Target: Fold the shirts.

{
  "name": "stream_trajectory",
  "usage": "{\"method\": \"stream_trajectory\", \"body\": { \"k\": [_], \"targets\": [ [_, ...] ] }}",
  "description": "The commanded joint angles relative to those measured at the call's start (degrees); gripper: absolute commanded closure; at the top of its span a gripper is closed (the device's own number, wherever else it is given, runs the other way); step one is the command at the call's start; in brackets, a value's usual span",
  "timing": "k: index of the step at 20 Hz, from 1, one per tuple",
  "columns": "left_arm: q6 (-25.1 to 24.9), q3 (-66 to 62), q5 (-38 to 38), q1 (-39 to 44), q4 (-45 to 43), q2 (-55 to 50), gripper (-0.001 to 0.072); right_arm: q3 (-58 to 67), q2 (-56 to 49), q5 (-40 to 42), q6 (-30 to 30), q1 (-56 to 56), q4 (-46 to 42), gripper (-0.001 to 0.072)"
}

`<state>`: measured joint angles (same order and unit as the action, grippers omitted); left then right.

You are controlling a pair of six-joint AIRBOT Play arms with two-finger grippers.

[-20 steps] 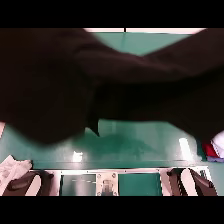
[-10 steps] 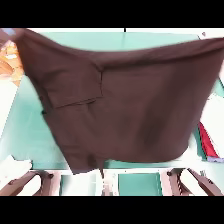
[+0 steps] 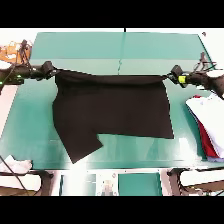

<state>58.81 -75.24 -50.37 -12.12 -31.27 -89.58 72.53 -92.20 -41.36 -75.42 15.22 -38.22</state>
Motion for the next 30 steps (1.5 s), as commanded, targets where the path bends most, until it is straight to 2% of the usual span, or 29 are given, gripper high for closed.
{"method": "stream_trajectory", "body": {
  "k": [1,7,9,11,12,15,19,23,30],
  "targets": [
    [-2.1,-0.7,9.6,0.4,2.2,-3.3,0.0683,9.6,-10.3,1.9,1.1,-1.7,3.9,0.0694],
    [-3.4,-3.4,9.0,0.4,0.5,-3.3,0.0683,22.3,-13.3,1.8,1.2,-2.4,4.0,0.0694],
    [-3.4,-3.4,7.3,0.4,-0.4,-3.3,0.0683,23.0,-13.2,-1.7,1.1,-2.4,3.1,0.0695],
    [-3.3,-3.4,3.5,0.4,-3.4,-3.3,0.0682,22.9,-13.0,-7.6,0.3,-2.4,-3.5,0.0697],
    [-3.1,-3.4,1.3,0.4,-5.7,-3.3,0.0683,22.7,-12.9,-10.0,-2.1,-2.4,-7.9,0.0698],
    [1.9,-3.4,-5.2,0.4,-15.3,-3.3,0.0683,20.0,-10.6,-14.9,-8.5,-2.1,-20.2,0.0699],
    [7.0,-3.3,-12.5,0.4,-26.0,-3.3,0.0682,12.0,-4.3,-17.2,-8.6,-1.9,-24.4,0.0698],
    [7.3,-3.3,-13.2,0.4,-27.5,-3.3,0.0683,4.2,0.5,-17.4,-8.6,-1.9,-26.0,0.0697],
    [7.3,1.2,-12.9,0.4,-27.2,-3.5,0.0682,-3.9,0.7,-17.2,-9.5,-2.3,-25.5,0.0696]
  ]
}}
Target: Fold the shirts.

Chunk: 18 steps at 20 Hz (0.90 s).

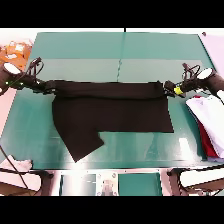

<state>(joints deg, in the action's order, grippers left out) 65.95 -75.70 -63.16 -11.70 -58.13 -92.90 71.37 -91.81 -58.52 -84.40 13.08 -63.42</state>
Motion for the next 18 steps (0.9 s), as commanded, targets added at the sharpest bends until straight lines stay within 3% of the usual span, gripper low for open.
{"method": "stream_trajectory", "body": {
  "k": [1,3,4,5,6,8,9,10,12,15,18],
  "targets": [
    [0.2,1.7,-0.1,0.0,0.0,-0.4,0.0682,-2.8,0.3,0.3,-0.7,-0.2,-0.2,0.0696],
    [0.0,1.7,2.1,0.0,1.7,-0.4,0.068,-2.7,0.3,0.6,-0.7,-0.2,-0.1,0.0684],
    [0.0,1.6,3.1,0.0,2.8,-0.4,0.0579,-2.5,0.3,0.4,-0.7,-0.1,-0.2,0.0446],
    [0.2,1.0,3.0,0.0,3.2,-0.4,0.0178,-1.9,0.4,-0.5,-0.7,0.2,-0.6,0.0131],
    [1.5,-0.3,1.5,-0.2,2.9,-0.4,0.0,-0.6,0.5,-2.6,-0.7,1.0,-0.7,0.0114],
    [2.1,-4.5,-5.6,-1.0,2.4,-0.4,0.0004,3.2,0.5,-9.4,-0.7,3.4,-0.7,0.0135],
    [2.3,-7.0,-9.9,-1.8,1.9,-0.4,0.0005,5.0,0.5,-13.2,-0.7,4.6,-0.7,0.0269],
    [3.9,-9.2,-13.7,-2.4,1.1,-0.4,0.0021,5.9,0.9,-16.8,-0.7,5.8,-0.7,0.0628],
    [6.2,-12.2,-20.1,-3.6,1.0,-0.3,0.0673,5.7,2.5,-20.0,-0.7,7.0,-0.7,0.0657],
    [9.2,-11.0,-24.1,-3.8,0.6,2.3,0.0685,-1.0,9.4,-18.5,-0.8,7.2,-0.7,0.0658],
    [10.2,2.3,-23.0,-3.8,-1.4,13.3,0.0685,-15.0,21.8,-13.8,-3.8,8.8,-0.7,0.066]
  ]
}}
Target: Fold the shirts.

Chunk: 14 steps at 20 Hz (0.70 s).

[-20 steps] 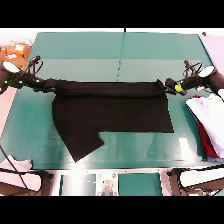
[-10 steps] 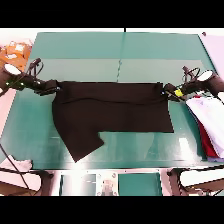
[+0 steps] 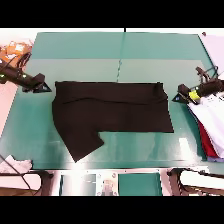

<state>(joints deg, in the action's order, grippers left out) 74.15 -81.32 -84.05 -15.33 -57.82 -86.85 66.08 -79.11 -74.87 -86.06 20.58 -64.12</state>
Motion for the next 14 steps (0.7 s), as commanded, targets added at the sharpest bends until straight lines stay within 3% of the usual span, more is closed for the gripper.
{"method": "stream_trajectory", "body": {
  "k": [1,5,6,7,8,10,13,14],
  "targets": [
    [3.1,15.5,0.2,-0.2,-2.9,13.2,0.0685,-15.8,14.3,3.6,-3.2,2.3,0.2,0.066],
    [12.3,44.3,11.4,-0.2,-2.8,35.6,0.0679,-37.5,30.5,7.8,-6.9,4.2,1.3,0.0653],
    [14.7,50.0,13.9,-0.2,-1.7,39.1,0.0459,-41.1,31.8,10.9,-6.9,4.2,3.3,0.0604],
    [16.2,54.4,15.8,-0.2,-0.1,40.6,0.0166,-43.9,32.1,13.4,-6.9,4.2,5.2,0.0497],
    [16.3,58.4,17.0,-0.2,2.0,41.1,0.0192,-45.9,31.9,15.5,-6.9,4.2,6.6,0.0452],
    [15.3,64.3,18.1,0.0,6.0,40.8,0.0206,-48.2,31.1,18.9,-6.9,4.2,9.5,0.0436],
    [14.0,69.6,22.8,0.0,7.6,40.8,0.0206,-48.4,29.9,21.1,-6.9,4.1,10.0,0.0277],
    [13.8,70.9,24.4,-0.1,8.3,40.8,0.0206,-48.4,29.4,21.7,-6.8,4.1,10.3,0.0279]
  ]
}}
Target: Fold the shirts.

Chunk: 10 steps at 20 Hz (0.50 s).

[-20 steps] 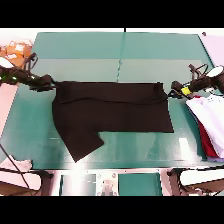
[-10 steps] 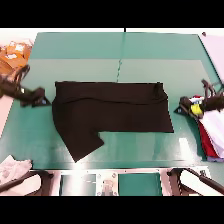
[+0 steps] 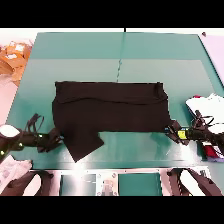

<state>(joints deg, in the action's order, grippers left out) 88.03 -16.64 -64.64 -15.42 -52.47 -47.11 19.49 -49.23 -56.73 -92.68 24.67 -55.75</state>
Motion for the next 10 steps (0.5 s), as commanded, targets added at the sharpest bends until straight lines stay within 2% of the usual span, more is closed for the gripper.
{"method": "stream_trajectory", "body": {
  "k": [1,2,4,5,6,10],
  "targets": [
    [-0.3,7.4,7.3,0.0,4.2,1.0,0.0207,-1.8,-1.2,4.2,-0.1,0.0,2.7,0.0279],
    [-2.0,8.4,9.9,0.0,6.9,1.0,0.0242,-1.8,-2.0,4.7,-0.1,0.0,3.5,0.0279],
    [-7.5,10.0,13.3,0.0,15.9,1.0,0.0244,-1.8,-4.3,5.8,-0.1,0.0,4.3,0.0278],
    [-11.3,10.6,14.1,0.0,20.3,1.0,0.0425,-1.8,-5.6,6.2,-0.1,0.0,4.6,0.0279],
    [-15.7,10.5,14.5,0.0,23.3,1.0,0.0678,-1.8,-6.8,6.7,-0.1,0.0,5.3,0.0279],
    [-19.7,6.5,11.8,0.0,25.7,1.0,0.0683,-1.6,-9.7,9.1,0.3,0.0,8.8,0.0279]
  ]
}}
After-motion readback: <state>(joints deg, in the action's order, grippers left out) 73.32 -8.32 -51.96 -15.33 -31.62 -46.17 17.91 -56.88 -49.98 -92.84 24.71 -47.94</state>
